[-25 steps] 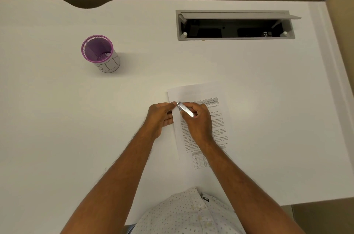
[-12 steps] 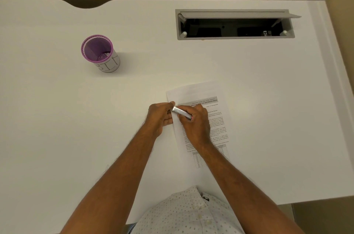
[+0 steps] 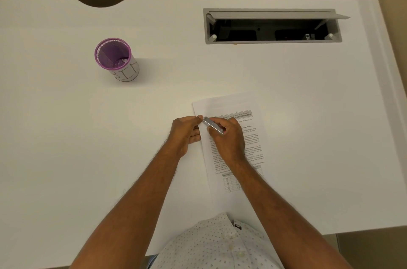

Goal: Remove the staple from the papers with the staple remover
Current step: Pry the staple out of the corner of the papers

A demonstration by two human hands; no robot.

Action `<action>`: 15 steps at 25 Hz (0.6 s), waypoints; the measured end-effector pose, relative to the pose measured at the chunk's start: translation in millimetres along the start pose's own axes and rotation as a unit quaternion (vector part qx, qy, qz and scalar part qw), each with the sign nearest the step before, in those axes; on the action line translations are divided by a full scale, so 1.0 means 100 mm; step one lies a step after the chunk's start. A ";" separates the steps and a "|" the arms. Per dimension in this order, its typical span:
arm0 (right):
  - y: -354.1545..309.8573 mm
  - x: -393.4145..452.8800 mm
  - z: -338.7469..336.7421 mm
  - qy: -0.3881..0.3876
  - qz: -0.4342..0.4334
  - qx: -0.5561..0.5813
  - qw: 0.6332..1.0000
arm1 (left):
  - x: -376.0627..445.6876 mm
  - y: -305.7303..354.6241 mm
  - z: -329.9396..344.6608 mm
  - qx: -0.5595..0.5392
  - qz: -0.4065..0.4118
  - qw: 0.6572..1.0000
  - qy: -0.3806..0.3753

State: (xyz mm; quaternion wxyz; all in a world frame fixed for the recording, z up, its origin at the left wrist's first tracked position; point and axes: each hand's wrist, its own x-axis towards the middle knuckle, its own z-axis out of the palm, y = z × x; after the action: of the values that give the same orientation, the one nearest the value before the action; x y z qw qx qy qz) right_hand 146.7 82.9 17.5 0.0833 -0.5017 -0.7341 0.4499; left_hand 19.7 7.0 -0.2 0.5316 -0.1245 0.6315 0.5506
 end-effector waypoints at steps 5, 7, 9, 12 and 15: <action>-0.02 0.01 0.01 -0.001 0.007 -0.014 1.000 | -0.01 -0.01 0.01 -0.008 0.005 1.000 0.005; -0.02 0.01 0.02 0.001 0.011 -0.019 1.000 | -0.01 -0.01 0.01 -0.011 0.007 1.000 0.009; -0.05 0.01 0.03 0.008 0.014 -0.026 1.000 | -0.01 -0.02 0.02 -0.010 0.006 1.000 0.014; -0.06 0.04 0.04 0.012 0.013 -0.034 0.999 | -0.01 -0.02 0.02 -0.006 0.005 1.000 0.018; -0.07 0.06 0.03 0.020 0.020 -0.038 0.999 | -0.03 -0.01 0.03 -0.005 0.006 1.000 0.016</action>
State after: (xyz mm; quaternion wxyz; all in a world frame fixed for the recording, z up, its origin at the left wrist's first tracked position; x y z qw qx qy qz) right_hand 137.2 85.3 18.9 0.0699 -0.5283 -0.7387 0.4127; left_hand 23.3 8.0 2.1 0.5177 -0.1321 0.6379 0.5547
